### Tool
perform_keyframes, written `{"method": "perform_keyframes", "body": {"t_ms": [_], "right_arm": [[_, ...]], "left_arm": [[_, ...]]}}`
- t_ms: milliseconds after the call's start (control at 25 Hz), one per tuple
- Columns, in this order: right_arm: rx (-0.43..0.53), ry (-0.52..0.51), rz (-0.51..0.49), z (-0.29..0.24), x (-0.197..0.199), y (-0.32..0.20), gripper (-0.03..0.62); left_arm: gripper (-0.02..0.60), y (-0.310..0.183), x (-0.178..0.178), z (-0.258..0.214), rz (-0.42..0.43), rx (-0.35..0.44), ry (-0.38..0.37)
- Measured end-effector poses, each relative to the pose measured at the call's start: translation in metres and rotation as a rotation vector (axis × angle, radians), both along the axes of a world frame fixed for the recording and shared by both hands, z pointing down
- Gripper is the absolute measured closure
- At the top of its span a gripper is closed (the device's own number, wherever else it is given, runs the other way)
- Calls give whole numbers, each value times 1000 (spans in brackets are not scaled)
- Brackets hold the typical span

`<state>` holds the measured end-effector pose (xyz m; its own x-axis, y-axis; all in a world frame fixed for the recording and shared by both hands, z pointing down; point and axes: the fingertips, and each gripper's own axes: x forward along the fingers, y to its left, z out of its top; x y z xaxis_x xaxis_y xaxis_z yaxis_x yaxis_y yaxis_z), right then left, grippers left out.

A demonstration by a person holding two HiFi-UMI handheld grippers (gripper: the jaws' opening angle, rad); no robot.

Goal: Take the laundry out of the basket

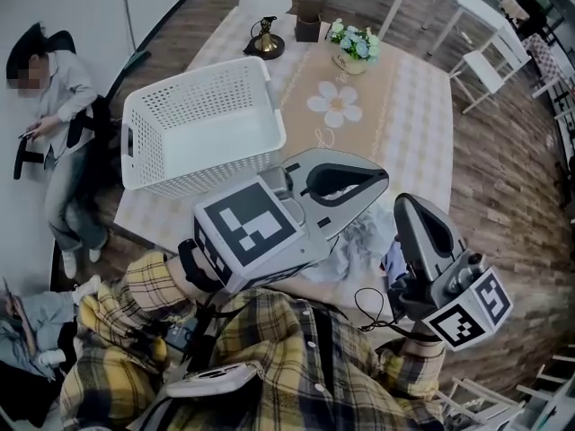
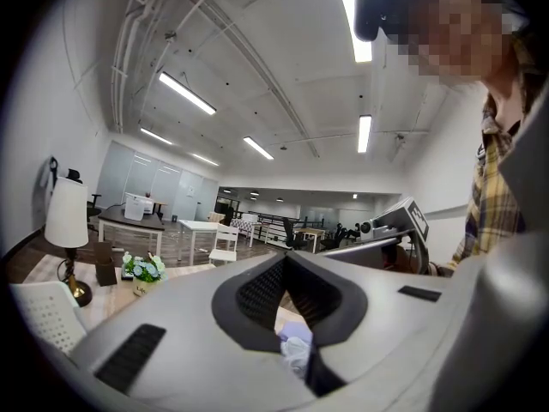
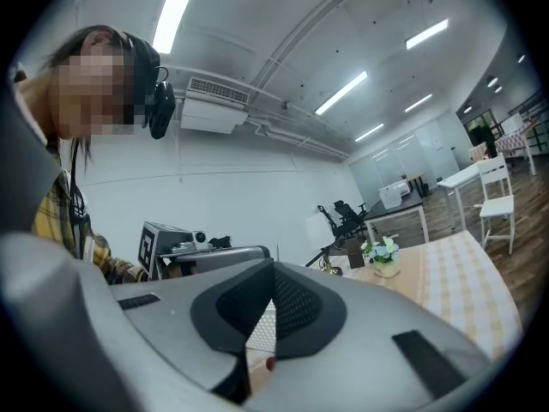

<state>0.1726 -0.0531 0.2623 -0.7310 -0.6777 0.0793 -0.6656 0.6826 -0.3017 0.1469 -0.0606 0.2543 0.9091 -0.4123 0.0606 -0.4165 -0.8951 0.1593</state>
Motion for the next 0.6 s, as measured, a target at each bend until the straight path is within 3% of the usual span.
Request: {"method": "perform_keyframes", "body": {"t_ms": [600], "right_arm": [[-21,20,-1,9,-2,4,592]], "left_arm": [[572,6,2,10,16,10,-27]]}}
